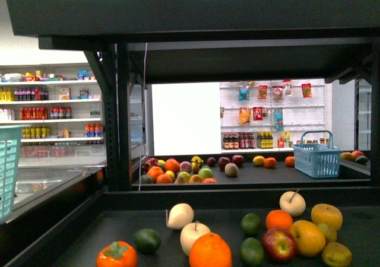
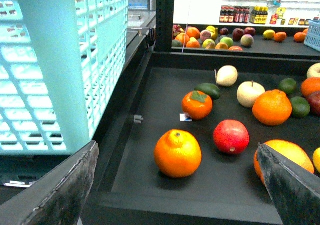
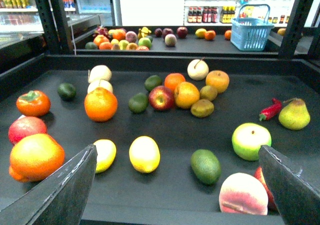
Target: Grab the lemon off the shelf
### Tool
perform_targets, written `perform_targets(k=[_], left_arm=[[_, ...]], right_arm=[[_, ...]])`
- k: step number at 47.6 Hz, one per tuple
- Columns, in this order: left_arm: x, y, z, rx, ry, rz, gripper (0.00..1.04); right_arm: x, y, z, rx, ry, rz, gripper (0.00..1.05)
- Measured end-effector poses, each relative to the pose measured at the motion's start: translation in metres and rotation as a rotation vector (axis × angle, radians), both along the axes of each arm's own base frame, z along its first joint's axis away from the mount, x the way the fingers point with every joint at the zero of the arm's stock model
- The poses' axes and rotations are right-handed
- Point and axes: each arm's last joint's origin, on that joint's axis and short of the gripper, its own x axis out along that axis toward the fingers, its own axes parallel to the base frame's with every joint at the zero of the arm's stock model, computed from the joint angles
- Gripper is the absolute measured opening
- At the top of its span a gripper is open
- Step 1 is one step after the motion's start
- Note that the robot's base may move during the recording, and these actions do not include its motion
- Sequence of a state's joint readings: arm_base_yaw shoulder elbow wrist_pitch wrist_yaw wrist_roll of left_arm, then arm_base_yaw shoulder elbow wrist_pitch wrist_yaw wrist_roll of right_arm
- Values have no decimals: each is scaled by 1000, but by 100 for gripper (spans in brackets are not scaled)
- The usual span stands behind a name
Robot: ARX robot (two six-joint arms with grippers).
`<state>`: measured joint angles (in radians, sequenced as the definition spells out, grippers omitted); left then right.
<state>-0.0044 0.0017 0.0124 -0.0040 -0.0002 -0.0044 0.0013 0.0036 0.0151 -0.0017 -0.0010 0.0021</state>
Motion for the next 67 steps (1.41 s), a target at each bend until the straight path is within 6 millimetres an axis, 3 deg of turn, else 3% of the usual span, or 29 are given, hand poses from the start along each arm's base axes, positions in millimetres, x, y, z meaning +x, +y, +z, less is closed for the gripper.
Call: perform_targets(k=[40,46,51,55,59,67], left_arm=[[0,0,0,1,0,0,97],[5,4,1,-251,163,57,97],[15,12,24,-482,148,66,97],[33,26,64,-656,76,59,97],[49,38,90,-768,31,65,97],[88,70,119,-1020,-46,153,97]], right_arm=[[0,0,0,0,0,0,97],[0,0,0,0,0,0,97],[0,0,0,0,0,0,97],[0,0,0,0,0,0,97],[0,0,0,0,0,0,97],[0,0,0,1,0,0,97]])
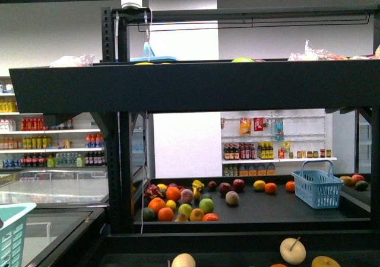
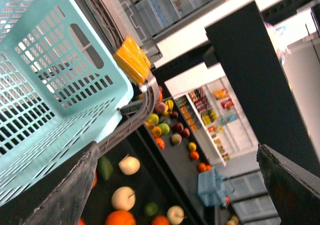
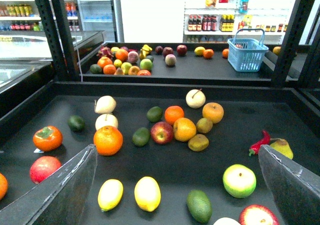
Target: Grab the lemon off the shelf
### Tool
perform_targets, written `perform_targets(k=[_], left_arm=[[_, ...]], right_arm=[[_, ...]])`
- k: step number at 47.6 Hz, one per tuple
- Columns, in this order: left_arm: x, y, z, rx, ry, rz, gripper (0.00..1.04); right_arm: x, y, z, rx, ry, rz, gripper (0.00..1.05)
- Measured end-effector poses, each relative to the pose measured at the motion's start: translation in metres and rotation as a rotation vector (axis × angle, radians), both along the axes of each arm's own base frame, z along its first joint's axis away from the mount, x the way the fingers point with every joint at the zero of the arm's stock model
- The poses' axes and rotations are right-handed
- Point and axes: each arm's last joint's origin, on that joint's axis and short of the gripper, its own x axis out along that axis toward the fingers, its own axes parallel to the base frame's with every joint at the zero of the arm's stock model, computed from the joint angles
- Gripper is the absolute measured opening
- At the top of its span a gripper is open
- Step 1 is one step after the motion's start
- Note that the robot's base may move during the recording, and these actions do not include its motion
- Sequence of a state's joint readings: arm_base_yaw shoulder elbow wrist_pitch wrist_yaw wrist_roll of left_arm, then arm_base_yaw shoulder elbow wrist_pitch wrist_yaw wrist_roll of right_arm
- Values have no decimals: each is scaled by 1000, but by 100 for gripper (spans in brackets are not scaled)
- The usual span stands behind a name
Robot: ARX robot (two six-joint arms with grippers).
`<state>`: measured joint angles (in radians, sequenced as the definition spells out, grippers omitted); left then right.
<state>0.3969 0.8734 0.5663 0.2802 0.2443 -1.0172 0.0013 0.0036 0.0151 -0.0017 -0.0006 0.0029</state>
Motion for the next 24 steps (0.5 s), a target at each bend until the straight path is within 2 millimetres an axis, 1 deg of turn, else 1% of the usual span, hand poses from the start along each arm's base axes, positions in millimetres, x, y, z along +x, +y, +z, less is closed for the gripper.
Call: perform_targets(k=[5,8,11,15,19,24], left_arm=[[24,17,-2,-155,14,66,97],[45,31,-8,-281,42,120,97],[57,39,-13,-345,59,154,97],[72,48,-16,-400,66,178,97],[90,58,-14,-432,57,199,97],[107,66,-13,-451,55,218,97]], right_arm=[[0,0,0,0,0,0,97],[0,0,0,0,0,0,97],[0,0,0,0,0,0,97],[0,0,0,0,0,0,97],[0,0,0,0,0,0,97],[0,0,0,0,0,0,97]])
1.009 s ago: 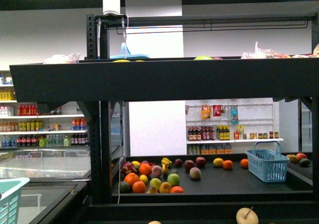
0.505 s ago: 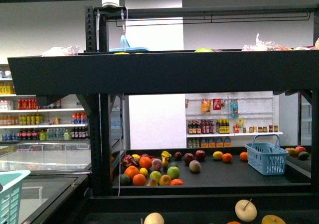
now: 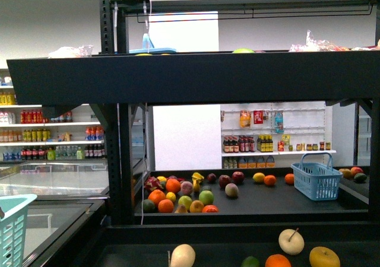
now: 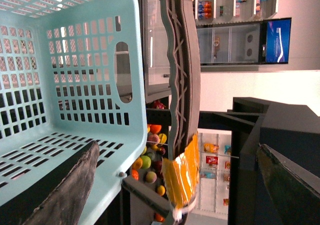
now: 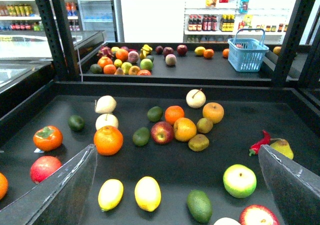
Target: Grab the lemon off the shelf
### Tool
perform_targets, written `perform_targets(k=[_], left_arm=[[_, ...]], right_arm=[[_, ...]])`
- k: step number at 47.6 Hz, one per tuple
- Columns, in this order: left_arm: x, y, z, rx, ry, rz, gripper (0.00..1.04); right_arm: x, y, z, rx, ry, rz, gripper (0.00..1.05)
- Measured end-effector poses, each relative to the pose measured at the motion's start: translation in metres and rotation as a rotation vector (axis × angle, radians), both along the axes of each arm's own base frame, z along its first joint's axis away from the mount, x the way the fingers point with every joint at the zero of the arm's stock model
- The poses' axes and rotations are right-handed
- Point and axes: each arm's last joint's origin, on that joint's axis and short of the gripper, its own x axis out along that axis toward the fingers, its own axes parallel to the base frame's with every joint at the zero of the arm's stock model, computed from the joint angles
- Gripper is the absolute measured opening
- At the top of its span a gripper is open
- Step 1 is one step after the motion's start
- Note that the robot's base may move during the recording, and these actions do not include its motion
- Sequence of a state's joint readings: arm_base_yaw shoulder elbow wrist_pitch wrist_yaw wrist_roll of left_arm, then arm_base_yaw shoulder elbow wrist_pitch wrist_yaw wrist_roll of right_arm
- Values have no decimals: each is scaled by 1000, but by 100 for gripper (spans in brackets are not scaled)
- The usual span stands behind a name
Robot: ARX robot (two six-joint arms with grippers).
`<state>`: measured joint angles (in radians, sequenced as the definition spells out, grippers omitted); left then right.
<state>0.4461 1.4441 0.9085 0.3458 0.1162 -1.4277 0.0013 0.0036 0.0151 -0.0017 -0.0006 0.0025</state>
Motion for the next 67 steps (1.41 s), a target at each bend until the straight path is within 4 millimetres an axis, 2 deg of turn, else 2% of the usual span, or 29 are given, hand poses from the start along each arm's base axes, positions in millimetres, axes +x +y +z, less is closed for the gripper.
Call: perform_targets(k=[17,20,30,34,45,53,61,67], left_arm=[[46,12,-1,3,6,15,97],[52,12,-2,5,12,6,85],[58,13,-5,12,22,-2,34],[58,13,-4,18,21,-4,22],[56,13,-3,25,35,-13,20],[50,7,6,43,54,-74,20],[40,-9,23,83,61,-191,20],[30,-35,46,159,17,-357,20]], right_arm=[[0,0,0,0,0,0,97],[0,0,0,0,0,0,97],[0,0,0,0,0,0,97],[0,0,0,0,0,0,97],[0,0,0,0,0,0,97],[0,0,0,0,0,0,97],[0,0,0,0,0,0,97],[0,0,0,0,0,0,97]])
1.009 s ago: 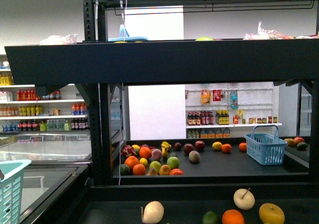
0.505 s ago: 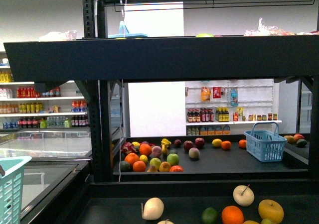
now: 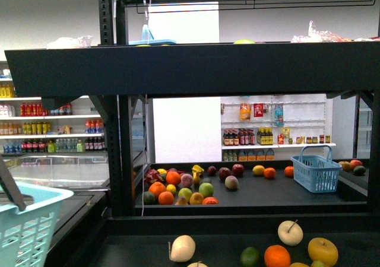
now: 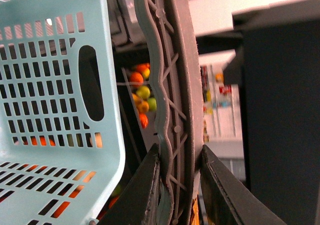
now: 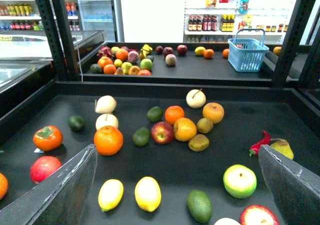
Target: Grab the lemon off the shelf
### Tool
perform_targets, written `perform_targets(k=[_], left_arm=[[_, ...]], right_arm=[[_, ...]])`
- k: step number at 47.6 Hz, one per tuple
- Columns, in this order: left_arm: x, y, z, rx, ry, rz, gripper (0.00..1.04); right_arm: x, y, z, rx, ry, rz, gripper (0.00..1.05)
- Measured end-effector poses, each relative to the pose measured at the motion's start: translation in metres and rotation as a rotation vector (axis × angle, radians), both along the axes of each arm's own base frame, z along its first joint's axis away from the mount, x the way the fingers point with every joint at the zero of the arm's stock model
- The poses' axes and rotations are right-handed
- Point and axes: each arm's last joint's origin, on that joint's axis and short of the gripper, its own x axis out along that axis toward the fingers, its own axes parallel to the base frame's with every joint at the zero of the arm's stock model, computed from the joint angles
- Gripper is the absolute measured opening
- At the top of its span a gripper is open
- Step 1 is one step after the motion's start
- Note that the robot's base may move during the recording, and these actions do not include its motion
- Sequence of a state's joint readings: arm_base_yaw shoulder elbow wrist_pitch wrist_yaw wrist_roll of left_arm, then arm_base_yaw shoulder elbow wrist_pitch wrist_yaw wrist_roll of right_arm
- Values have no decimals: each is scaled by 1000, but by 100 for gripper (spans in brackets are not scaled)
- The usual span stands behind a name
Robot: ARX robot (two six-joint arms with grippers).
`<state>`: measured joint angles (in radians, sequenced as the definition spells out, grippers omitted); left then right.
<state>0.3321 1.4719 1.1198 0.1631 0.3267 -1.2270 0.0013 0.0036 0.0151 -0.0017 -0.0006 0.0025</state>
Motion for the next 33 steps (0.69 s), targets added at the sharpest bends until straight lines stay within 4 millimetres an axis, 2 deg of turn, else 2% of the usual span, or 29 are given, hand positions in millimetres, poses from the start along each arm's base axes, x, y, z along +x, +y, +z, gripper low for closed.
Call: perform_targets(k=[4,7,18,33], left_arm=[[-7,-29,15,86,-41,-177,19],[-8,-45,20,134,-62,-268,19],[-12,-95,7,241,-42,-507,19],[-16,-149,-5,371,-59,-755,14]], right_arm=[[0,0,0,0,0,0,97],[0,0,0,0,0,0,97],[0,0,0,0,0,0,97],[0,0,0,0,0,0,97]])
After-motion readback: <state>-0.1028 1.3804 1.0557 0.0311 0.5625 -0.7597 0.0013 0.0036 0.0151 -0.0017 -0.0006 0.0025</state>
